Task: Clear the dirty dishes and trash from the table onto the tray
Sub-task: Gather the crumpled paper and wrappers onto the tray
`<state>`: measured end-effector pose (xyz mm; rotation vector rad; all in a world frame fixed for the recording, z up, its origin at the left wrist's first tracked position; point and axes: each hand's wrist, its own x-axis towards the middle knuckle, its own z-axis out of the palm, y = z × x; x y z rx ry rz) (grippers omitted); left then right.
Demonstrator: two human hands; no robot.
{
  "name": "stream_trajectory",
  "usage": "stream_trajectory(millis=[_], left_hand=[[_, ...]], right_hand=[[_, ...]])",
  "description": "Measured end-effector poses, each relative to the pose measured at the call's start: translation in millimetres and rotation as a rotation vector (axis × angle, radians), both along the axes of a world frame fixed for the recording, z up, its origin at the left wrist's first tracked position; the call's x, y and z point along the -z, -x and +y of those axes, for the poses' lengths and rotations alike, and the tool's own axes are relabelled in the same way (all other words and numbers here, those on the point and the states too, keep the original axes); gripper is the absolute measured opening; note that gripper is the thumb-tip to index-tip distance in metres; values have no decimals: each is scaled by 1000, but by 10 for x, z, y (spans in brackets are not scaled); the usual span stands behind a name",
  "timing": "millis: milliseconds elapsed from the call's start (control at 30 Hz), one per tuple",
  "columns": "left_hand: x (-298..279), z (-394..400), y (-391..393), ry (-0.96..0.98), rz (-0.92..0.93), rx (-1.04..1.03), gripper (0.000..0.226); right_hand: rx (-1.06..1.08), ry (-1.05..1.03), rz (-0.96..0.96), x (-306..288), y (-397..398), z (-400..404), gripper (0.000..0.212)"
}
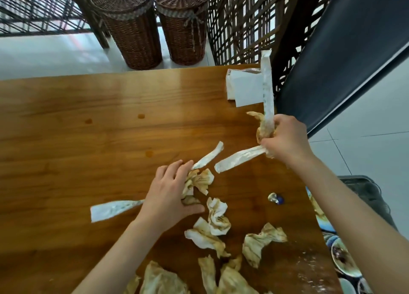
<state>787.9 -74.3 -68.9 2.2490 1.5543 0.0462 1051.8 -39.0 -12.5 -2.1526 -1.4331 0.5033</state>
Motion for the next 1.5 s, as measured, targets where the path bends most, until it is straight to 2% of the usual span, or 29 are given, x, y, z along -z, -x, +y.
stream_trajectory(millis=[233, 300, 533, 867, 933, 1100, 1300, 1433, 1500], left_hand=[[17, -180, -62, -263, -69, 77, 46], [33, -210, -80, -309, -55, 80, 38], [-36, -203, -55, -258, -13, 111, 35], [-593, -380, -94, -461, -248, -47, 27], [-701, -488, -179, -474, -292, -47, 24], [-904, -783, -477, -445, -340, -29, 25], [-1097, -1242, -1197, -437, -380, -42, 29], [-1165, -1571, -1932, -430, -410, -65, 17], [-1140, -1738, -2336, -402, -412, -71, 18]], right_hand=[[-5, 17, 50, -17, 117, -224, 34], [2, 16, 52, -42, 161, -292, 34], [28, 44, 37, -153, 318, -692, 29], [93, 5, -5, -352, 349, -1402, 24], [100, 11, -13, -370, 310, -1535, 17], [103, -8, 18, -407, 171, -1783, 21], [78, -60, 14, -436, -380, -2174, 29], [100, -23, 45, -364, -1078, -2471, 9], [126, 1, 56, -282, -1524, -2659, 9]])
